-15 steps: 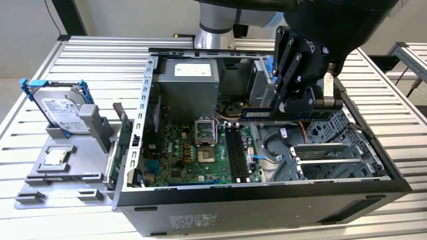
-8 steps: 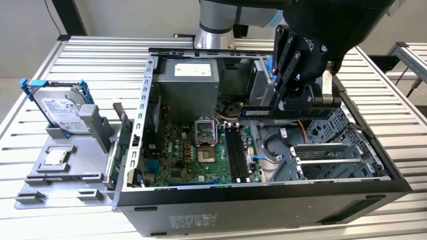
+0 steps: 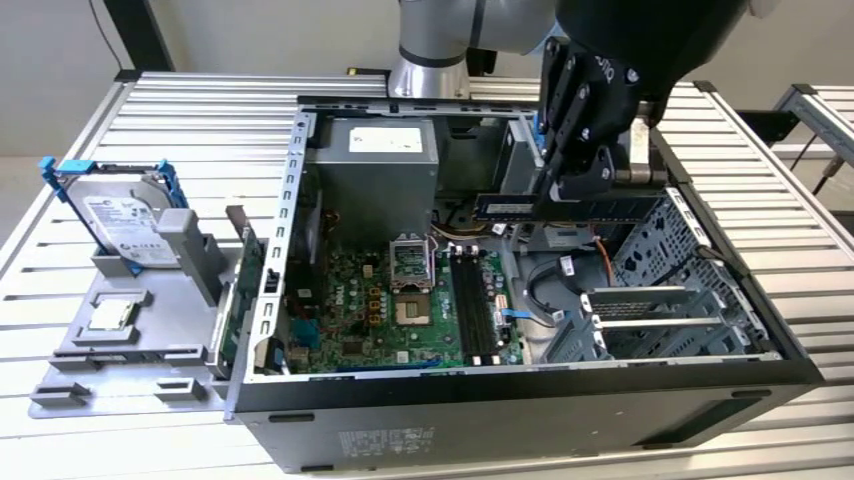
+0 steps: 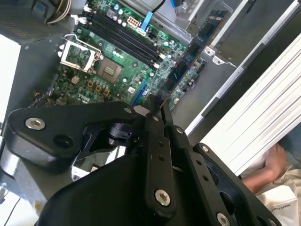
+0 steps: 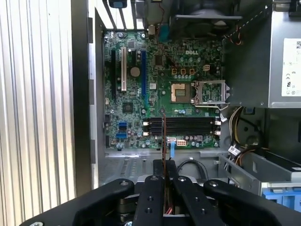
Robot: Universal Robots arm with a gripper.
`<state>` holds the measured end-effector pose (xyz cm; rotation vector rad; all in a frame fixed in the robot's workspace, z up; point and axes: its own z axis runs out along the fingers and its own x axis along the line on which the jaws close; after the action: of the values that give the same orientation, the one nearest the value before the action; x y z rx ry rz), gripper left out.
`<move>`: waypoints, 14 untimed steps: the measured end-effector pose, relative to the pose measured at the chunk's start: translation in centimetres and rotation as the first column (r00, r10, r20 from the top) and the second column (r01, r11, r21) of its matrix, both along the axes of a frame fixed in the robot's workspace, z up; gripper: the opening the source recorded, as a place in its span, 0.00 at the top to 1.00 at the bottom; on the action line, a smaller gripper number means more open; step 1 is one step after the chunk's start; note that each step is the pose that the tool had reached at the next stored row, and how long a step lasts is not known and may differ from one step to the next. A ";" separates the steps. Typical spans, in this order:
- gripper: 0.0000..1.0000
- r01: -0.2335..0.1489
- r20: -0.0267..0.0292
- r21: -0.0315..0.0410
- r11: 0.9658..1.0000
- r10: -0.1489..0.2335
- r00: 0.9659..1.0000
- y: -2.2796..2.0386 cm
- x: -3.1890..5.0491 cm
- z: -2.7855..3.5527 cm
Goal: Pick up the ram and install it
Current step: 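Pick up the ram and move it above insertion slot, then insert the ram into the slot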
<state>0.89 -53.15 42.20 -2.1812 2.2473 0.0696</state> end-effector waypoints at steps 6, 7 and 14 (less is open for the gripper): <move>1.00 0.000 0.000 0.000 1.000 0.000 1.000 1.54 0.00 0.00; 1.00 0.000 0.000 0.000 1.000 0.000 1.000 1.80 0.00 0.01; 1.00 0.000 0.000 0.000 1.000 0.000 1.000 3.77 0.00 0.00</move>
<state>0.89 -49.38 42.20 -2.1813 2.2473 0.0696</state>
